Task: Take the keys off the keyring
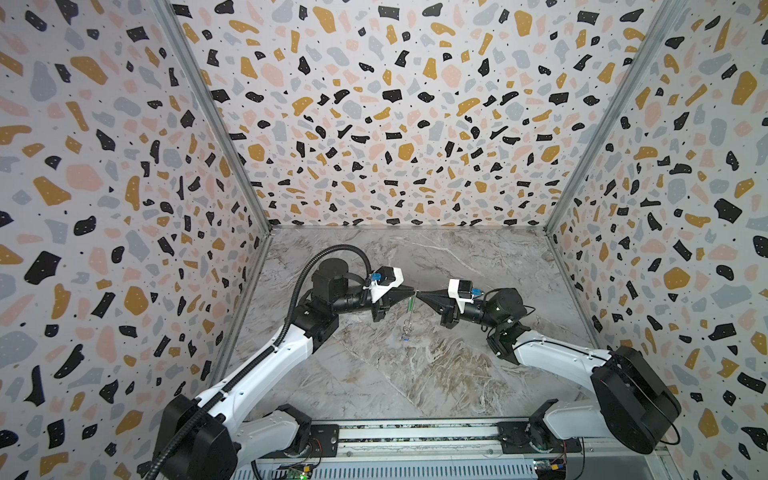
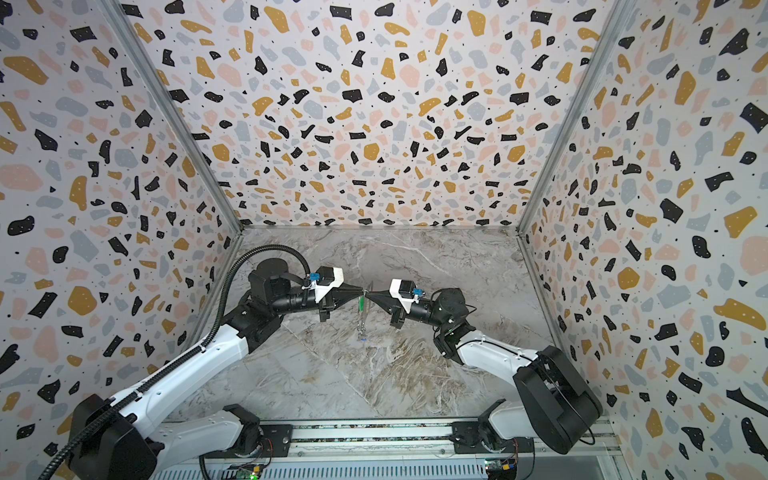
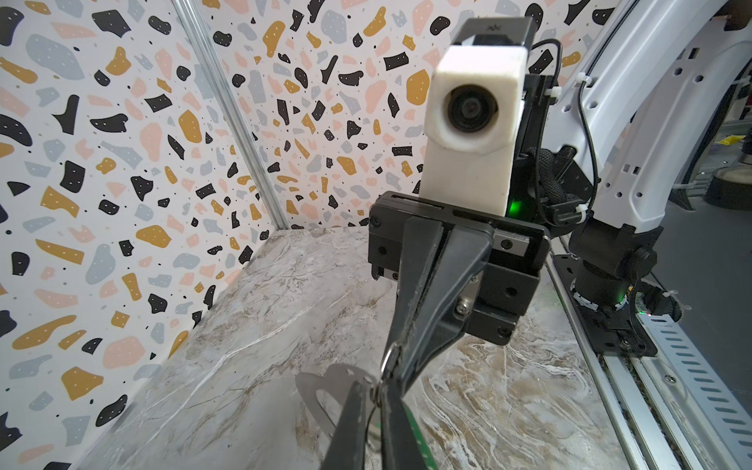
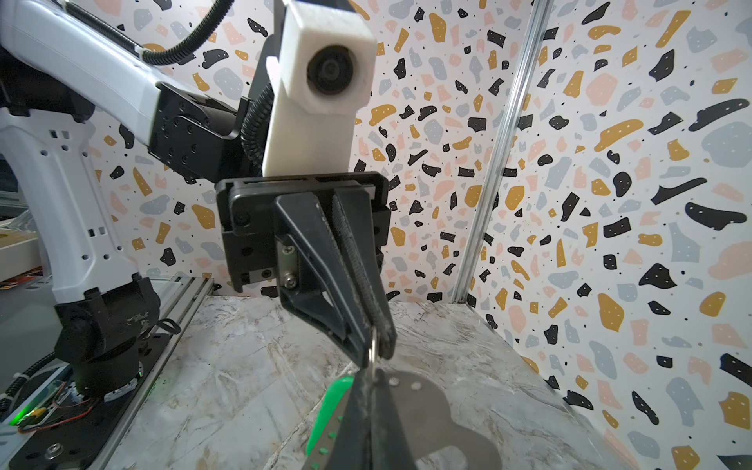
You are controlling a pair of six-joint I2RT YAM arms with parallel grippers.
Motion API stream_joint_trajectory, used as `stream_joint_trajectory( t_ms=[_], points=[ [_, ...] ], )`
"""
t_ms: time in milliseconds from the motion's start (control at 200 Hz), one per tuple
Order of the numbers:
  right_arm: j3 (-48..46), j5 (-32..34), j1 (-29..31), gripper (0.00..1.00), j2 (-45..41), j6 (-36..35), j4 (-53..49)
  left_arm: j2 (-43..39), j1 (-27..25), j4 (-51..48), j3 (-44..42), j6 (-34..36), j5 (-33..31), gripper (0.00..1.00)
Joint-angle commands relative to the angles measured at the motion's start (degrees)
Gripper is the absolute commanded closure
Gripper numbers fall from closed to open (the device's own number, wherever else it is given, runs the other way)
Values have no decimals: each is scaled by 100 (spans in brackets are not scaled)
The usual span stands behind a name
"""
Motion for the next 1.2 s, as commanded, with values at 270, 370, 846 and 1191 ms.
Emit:
stream_joint_trajectory(
  t_ms=[270,370,846,1191],
  points=[
    [243,-60,30,100,2,-44,211,40,7,102,229,14,320,100],
    [262,103,23,82,-73,-144,-17,47,8,-39,309,46,230,100],
    [639,1299,13,66,-1252,-2347,-3132,669,-325,-3688,2070,1944,-1748,100],
    [945,558,6,76,-939,-2193,-3660,915,-639,-4388,2678,2332,-2274,100]
  ],
)
